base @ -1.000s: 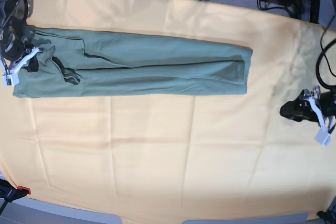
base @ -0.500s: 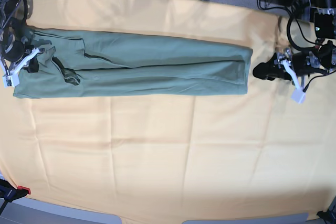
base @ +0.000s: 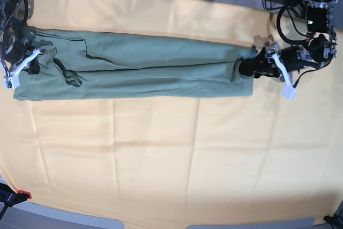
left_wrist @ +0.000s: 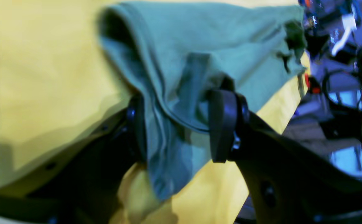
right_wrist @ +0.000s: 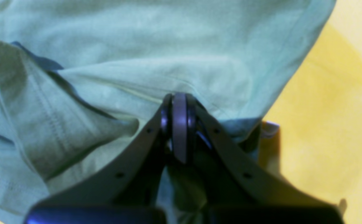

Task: Fold the T-shirt properly
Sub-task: 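Release the strip end with the left gripper and regrasp it nearby, then fold the strip end with the left gripper toward the right gripper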

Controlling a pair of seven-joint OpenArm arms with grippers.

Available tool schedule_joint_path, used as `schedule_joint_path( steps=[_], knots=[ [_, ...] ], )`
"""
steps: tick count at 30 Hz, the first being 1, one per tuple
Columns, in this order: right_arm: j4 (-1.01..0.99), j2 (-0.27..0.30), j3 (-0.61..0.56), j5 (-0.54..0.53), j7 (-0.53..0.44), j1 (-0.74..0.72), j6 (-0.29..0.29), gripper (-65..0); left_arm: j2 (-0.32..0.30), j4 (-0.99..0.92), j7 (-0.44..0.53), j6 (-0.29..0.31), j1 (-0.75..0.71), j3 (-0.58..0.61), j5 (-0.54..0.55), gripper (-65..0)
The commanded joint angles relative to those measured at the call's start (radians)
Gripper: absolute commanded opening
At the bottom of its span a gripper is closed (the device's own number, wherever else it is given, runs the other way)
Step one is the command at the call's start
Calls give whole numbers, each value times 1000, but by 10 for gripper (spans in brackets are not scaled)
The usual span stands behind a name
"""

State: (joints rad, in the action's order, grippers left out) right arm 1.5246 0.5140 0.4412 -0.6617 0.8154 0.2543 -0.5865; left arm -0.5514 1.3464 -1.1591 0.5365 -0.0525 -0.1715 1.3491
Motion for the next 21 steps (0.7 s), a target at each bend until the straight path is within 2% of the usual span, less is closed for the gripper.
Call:
schedule_joint_path(
  steps=[1,9,11,14,15,21],
  knots=[
    [6,18,4,5,-4,-5,3,-650,-10,4,-37,0,2,17,-19,-338],
    [6,18,4,5,-4,-5,3,-650,3,4,-21,14,46,21,-21,-340],
    [6,18,4,5,-4,-5,3,-650,3,4,-15,13,54,20,-31,-406],
    [6,18,4,5,-4,-5,3,-650,3,4,-14,13,64,20,-51,-611],
    [6,18,4,5,-4,-5,3,-650,3,4,-14,13,64,20,-54,-650],
    [6,18,4,5,-4,-5,3,-650,3,5,0,13,64,16,-54,-650]
  ],
)
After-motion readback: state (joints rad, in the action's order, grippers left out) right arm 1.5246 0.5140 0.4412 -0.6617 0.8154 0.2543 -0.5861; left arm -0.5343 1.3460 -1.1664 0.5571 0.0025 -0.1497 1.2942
